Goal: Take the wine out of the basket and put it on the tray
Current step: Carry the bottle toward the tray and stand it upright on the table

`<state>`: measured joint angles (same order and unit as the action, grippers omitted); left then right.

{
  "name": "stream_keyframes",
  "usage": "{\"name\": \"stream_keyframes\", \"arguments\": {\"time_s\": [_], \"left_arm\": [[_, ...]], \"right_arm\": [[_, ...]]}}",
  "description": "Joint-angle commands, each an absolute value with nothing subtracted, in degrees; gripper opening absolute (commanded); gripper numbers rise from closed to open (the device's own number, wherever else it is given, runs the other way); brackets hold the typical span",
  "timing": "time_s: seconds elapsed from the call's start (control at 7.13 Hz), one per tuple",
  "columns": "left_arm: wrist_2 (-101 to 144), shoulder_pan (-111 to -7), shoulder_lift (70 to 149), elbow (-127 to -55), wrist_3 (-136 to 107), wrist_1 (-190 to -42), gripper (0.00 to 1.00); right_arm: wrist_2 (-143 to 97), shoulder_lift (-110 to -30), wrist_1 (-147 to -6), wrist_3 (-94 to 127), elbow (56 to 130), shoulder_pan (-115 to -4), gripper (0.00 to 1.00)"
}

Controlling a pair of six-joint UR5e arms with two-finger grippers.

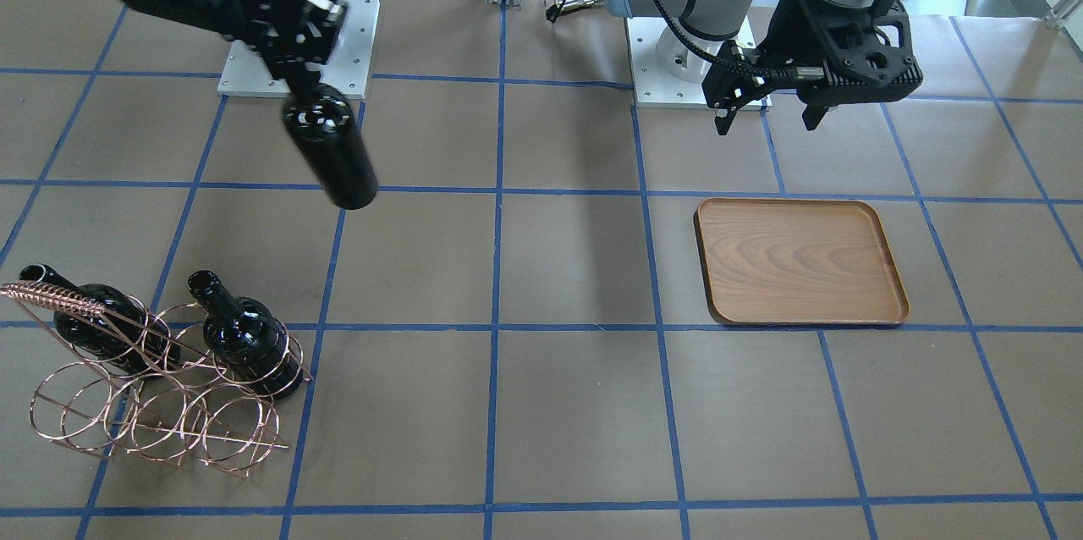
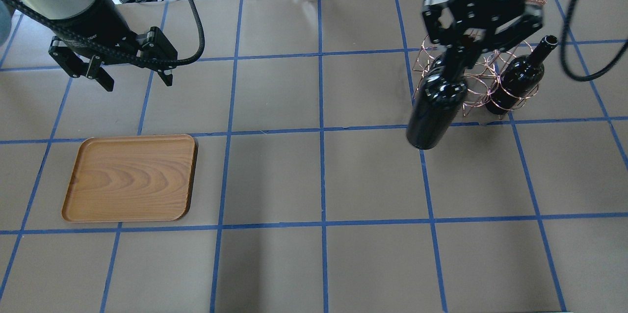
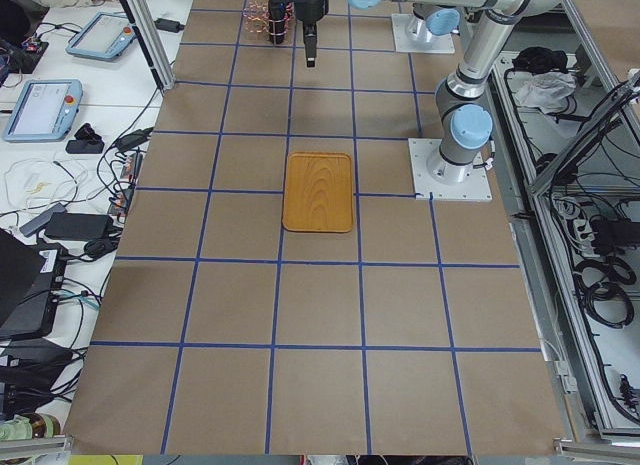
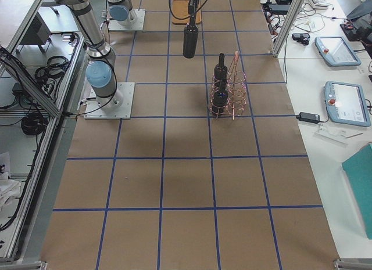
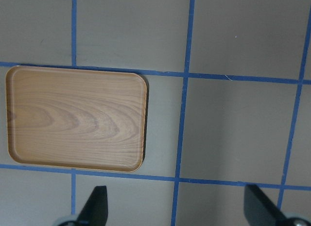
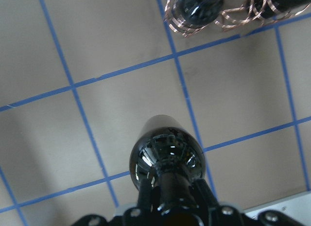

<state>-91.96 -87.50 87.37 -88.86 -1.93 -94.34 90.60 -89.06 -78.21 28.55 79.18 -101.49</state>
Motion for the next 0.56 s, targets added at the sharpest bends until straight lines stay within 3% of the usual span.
{"name": "stream_keyframes", "arguments": {"time_s": [0.0, 0.42], "left_arm": [[-92.0, -87.2, 87.4, -88.9, -1.9, -94.3, 1.0], [-92.0, -86.9, 87.4, -88.9, -1.8, -94.3, 1.0]], "right_arm": [[89.1, -81.5, -87.0, 49.3, 79.3, -116.4, 0.18], [89.2, -72.7, -98.7, 59.3, 79.3, -121.8, 0.18]]}}
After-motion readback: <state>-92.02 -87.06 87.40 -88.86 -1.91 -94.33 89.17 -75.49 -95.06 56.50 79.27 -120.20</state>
